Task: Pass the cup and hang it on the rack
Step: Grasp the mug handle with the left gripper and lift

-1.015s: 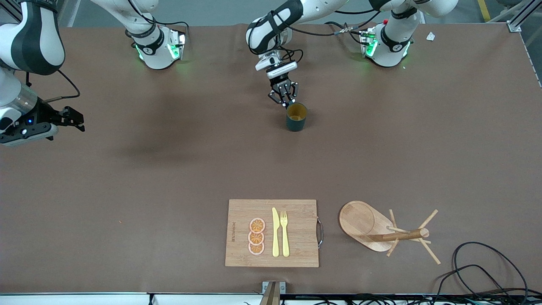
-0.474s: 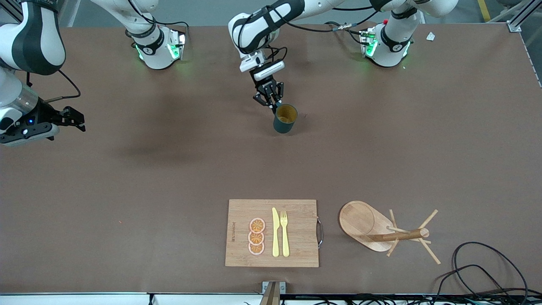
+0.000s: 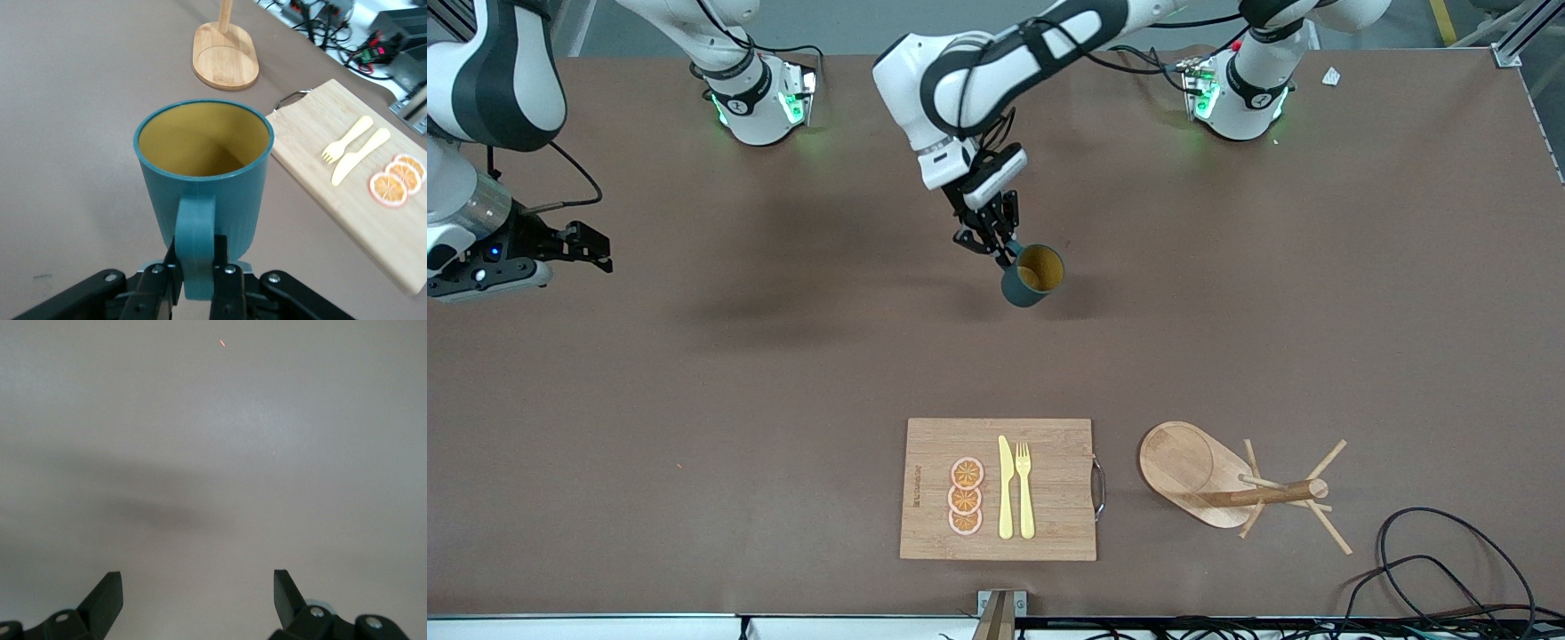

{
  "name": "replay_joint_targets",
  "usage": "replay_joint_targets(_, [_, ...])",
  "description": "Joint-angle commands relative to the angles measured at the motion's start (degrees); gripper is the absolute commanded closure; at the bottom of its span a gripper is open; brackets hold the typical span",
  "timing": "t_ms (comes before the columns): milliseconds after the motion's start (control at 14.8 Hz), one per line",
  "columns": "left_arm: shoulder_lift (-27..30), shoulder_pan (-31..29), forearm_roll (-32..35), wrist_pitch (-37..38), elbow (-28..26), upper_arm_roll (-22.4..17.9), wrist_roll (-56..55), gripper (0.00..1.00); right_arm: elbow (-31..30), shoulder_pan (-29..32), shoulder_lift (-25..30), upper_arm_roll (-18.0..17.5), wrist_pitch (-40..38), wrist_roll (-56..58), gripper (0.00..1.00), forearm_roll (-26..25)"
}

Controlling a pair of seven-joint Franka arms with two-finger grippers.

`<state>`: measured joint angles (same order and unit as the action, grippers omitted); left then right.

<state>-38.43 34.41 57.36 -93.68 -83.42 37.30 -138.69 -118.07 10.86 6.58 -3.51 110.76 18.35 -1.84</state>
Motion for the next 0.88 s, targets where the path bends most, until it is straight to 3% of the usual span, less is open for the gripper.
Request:
replay_joint_targets(0, [3.53,-6.0,-7.24,-4.56,3.26,1.01,6.3,1.0,6.08,-1.98,1.33,0.0,-7.29,-6.73,0.0,0.61])
replay_joint_targets(271, [6.44,-17.68,-16.64,-11.25,4.05,3.9,15.18,0.99,14.34,-2.86,1.24,0.0,-15.29,-10.62,0.0,1.04])
replay_joint_targets(812, [5.92,-43.97,-34.31,-24.0,4.67,14.9,27.05,1.0,18.49,-2.51,1.24,0.44,-18.47,-10.53,0.0,1.48])
